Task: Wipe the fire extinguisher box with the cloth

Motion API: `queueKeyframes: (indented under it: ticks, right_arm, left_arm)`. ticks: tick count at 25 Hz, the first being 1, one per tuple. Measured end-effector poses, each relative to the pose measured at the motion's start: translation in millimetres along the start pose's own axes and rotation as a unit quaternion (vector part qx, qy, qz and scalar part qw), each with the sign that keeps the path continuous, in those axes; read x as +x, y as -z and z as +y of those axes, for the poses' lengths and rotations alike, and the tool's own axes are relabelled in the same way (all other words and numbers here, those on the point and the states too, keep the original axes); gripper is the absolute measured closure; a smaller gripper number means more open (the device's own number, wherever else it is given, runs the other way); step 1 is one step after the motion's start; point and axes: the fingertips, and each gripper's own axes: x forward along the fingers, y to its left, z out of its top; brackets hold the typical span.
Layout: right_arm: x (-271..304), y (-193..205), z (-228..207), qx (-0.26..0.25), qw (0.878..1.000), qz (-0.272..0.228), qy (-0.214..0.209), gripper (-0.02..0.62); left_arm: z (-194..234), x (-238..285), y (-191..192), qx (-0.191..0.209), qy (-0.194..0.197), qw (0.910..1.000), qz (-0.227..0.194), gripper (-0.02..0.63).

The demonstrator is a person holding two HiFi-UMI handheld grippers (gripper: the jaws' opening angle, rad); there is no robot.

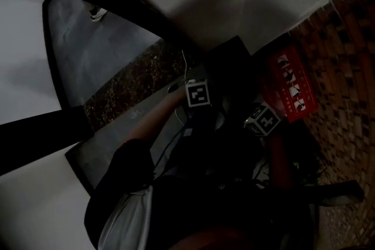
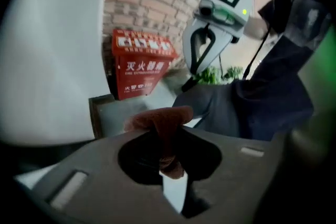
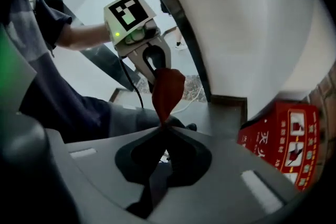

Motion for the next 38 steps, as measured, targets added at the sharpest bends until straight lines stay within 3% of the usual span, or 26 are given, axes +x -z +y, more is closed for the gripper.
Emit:
queueKeyframes:
  ticks: [3,6,12,16,21,25,30,38]
  right_arm:
    - [-22,-33,38,-0.020,1.000,-0.014,-0.004,0.595]
    - [-37,-77,49,-0.062,0.998,-0.017,0.014,0.595]
    - [-62,-142,76,-0.165,0.986,0.006,-0.005,0.595]
    - [-95,-164,80,-0.194,0.981,-0.017,0.017,0.595]
    - [-131,-151,75,-0.190,0.978,-0.065,0.049,0.595]
    - [-161,-126,63,-0.186,0.975,-0.103,0.063,0.595]
    - [-193,-83,41,-0.215,0.970,-0.092,0.065,0.595]
    - [-198,-23,42,-0.224,0.972,-0.070,0.030,0.595]
  left_arm:
    - [-25,-48,-4,-0.068,-0.029,0.9960,-0.049,0.557]
    - [-14,-90,-2,-0.111,-0.080,0.9870,-0.085,0.557]
    - [-10,-169,-5,-0.098,-0.137,0.9791,-0.114,0.555]
    - [-8,-220,-42,-0.083,-0.181,0.9694,-0.143,0.555]
    - [-27,-253,-112,-0.039,-0.219,0.9513,-0.213,0.557]
    - [-39,-257,-163,-0.013,-0.265,0.9307,-0.251,0.555]
    - [-52,-232,-197,-0.055,-0.274,0.9208,-0.272,0.555]
    - [-80,-187,-196,-0.122,-0.289,0.9118,-0.265,0.555]
